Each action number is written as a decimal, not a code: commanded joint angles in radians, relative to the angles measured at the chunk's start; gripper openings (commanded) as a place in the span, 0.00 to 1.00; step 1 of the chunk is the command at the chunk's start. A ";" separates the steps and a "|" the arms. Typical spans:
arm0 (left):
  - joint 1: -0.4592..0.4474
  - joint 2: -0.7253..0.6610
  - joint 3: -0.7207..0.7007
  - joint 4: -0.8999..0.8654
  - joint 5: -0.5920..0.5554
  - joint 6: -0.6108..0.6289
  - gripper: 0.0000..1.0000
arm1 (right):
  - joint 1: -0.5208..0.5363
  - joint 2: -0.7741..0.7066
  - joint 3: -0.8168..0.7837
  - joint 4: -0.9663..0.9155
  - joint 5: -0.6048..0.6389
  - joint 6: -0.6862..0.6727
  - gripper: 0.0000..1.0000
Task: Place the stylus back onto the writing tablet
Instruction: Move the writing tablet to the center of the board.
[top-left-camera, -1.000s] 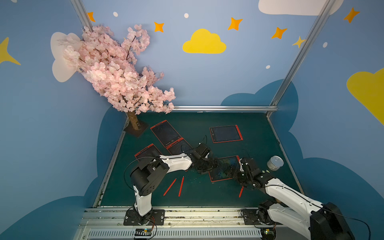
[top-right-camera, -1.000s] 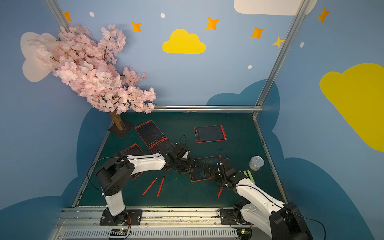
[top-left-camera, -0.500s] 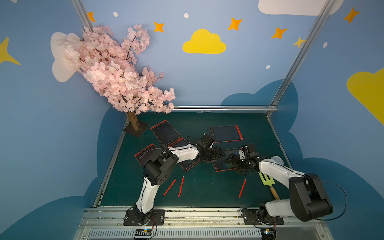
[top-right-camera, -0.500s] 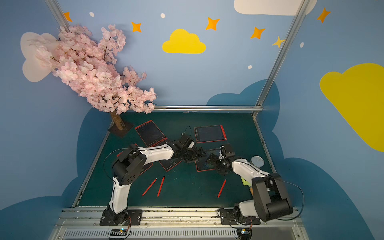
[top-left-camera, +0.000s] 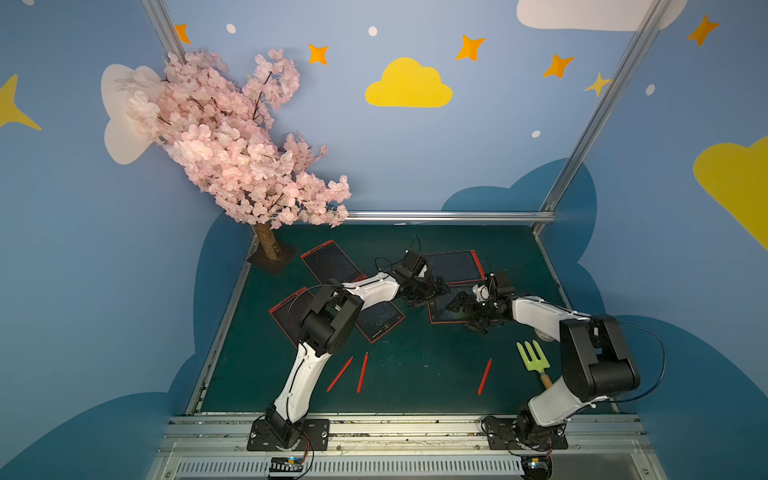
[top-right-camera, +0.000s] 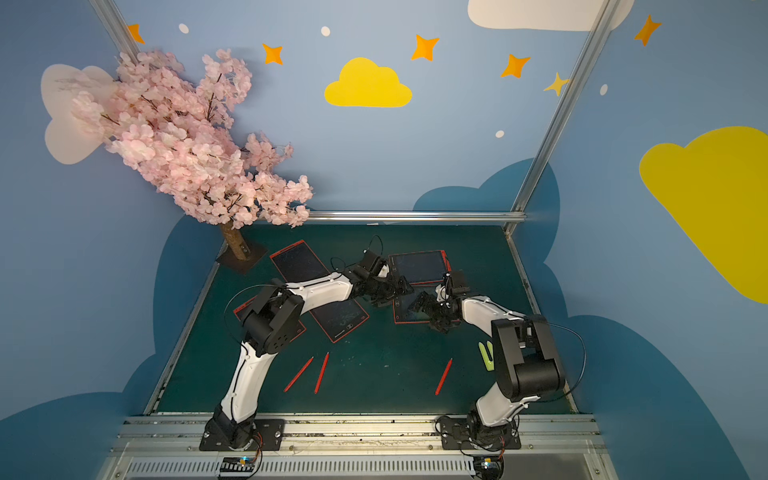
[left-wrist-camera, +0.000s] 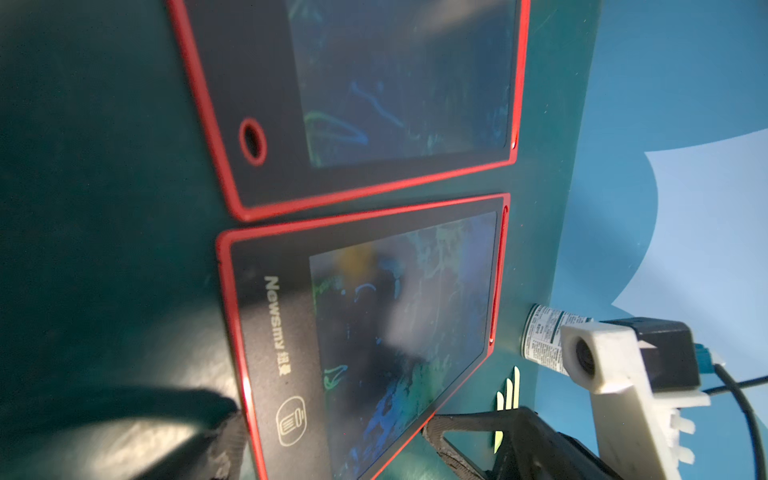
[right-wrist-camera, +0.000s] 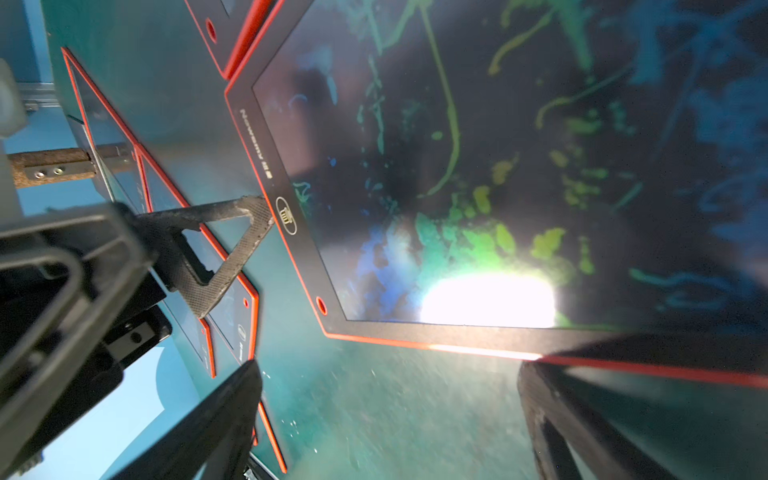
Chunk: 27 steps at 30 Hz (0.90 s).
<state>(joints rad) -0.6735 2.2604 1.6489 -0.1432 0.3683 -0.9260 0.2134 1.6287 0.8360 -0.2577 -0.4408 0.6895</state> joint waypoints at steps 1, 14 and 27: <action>0.009 0.041 0.043 -0.045 0.012 0.013 0.99 | -0.014 0.092 -0.010 -0.013 0.077 -0.039 0.96; 0.080 -0.064 0.065 -0.137 0.007 0.102 0.99 | -0.016 0.160 0.063 -0.013 0.068 -0.045 0.96; 0.094 -0.464 -0.293 -0.208 -0.011 0.293 0.99 | 0.007 0.217 0.152 -0.031 0.066 -0.051 0.95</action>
<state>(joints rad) -0.5789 1.8389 1.4300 -0.3088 0.3645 -0.6868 0.2092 1.7695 0.9997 -0.2810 -0.4652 0.6716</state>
